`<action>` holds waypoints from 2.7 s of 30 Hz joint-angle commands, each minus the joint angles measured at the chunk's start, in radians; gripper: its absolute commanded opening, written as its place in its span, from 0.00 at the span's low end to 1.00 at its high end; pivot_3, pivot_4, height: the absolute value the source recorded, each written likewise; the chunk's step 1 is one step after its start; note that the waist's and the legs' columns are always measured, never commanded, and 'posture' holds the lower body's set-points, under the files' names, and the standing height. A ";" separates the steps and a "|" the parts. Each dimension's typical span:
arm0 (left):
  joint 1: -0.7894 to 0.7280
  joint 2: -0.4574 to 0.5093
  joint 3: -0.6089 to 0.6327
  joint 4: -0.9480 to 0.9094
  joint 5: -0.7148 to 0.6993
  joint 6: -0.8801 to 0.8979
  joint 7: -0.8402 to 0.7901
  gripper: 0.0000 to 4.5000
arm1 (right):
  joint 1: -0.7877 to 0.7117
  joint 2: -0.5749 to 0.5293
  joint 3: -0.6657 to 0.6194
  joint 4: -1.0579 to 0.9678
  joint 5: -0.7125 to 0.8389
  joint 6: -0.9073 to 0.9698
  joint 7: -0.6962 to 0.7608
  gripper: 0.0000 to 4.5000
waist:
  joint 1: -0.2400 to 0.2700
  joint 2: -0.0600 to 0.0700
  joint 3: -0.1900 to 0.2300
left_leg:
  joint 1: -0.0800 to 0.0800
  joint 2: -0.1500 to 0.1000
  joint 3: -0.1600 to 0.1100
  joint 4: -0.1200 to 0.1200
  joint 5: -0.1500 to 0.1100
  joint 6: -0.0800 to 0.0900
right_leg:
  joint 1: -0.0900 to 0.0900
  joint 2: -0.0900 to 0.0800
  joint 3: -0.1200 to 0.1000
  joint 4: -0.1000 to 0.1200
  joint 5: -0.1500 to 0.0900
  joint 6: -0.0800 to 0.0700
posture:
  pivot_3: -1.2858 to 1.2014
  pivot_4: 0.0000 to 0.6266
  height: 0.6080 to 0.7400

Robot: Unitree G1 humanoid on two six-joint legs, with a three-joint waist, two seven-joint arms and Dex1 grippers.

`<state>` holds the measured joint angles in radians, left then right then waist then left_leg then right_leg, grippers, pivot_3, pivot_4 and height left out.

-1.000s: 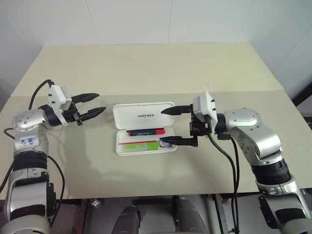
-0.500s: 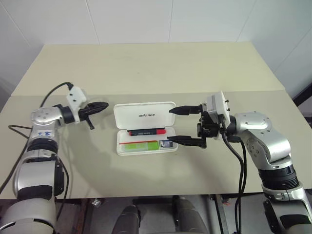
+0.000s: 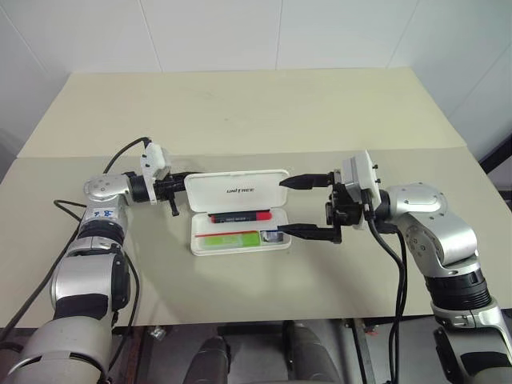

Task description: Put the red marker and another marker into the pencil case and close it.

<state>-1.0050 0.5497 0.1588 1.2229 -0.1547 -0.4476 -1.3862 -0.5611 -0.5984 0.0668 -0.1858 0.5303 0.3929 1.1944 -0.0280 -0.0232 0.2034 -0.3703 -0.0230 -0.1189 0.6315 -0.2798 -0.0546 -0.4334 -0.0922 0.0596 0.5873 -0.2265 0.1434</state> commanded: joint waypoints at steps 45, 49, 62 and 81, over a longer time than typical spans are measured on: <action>0.299 0.089 -0.369 -0.686 -0.053 -0.080 -0.201 0.01 | 0.087 -0.191 -0.125 0.271 -0.013 -0.190 0.229 1.00 | 0.000 0.000 0.000 | 0.002 0.000 0.000 0.004 0.000 0.000 | 0.002 0.000 0.001 -0.001 0.000 -0.001 | 0.52 0.24 1.00; 0.273 0.102 -0.398 -0.630 -0.008 -0.158 -0.180 0.01 | 0.086 -0.189 -0.122 0.269 -0.014 -0.185 0.226 1.00 | 0.000 0.000 0.000 | 0.002 0.000 0.000 0.004 0.000 0.000 | 0.002 0.000 0.001 -0.001 0.000 -0.001 | 0.52 0.24 1.00; 0.234 0.087 -0.374 -0.565 -0.038 -0.250 -0.103 0.01 | 0.052 -0.188 -0.115 0.289 -0.021 -0.182 0.231 1.00 | 0.000 0.000 0.000 | 0.004 0.000 0.000 0.005 0.000 0.000 | 0.004 0.000 0.001 0.000 0.000 -0.001 | 0.52 0.24 1.00; 0.592 0.203 0.011 -1.035 -0.405 0.282 0.082 0.59 | 0.048 -0.184 -0.115 0.297 -0.014 -0.176 0.244 1.00 | 0.000 0.001 0.000 | 0.003 0.000 0.000 0.005 0.000 0.000 | 0.003 0.000 0.001 0.000 0.000 -0.001 | 0.52 0.24 1.00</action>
<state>-0.4210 0.7294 0.1277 0.2359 -0.5129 -0.1977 -1.3033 -0.4972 -0.7793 -0.0266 0.1231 0.5057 0.2221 1.4243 -0.0282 -0.0225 0.2038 -0.3673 -0.0228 -0.1192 0.6361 -0.2799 -0.0544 -0.4305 -0.0924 0.0604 0.5873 -0.2269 0.1426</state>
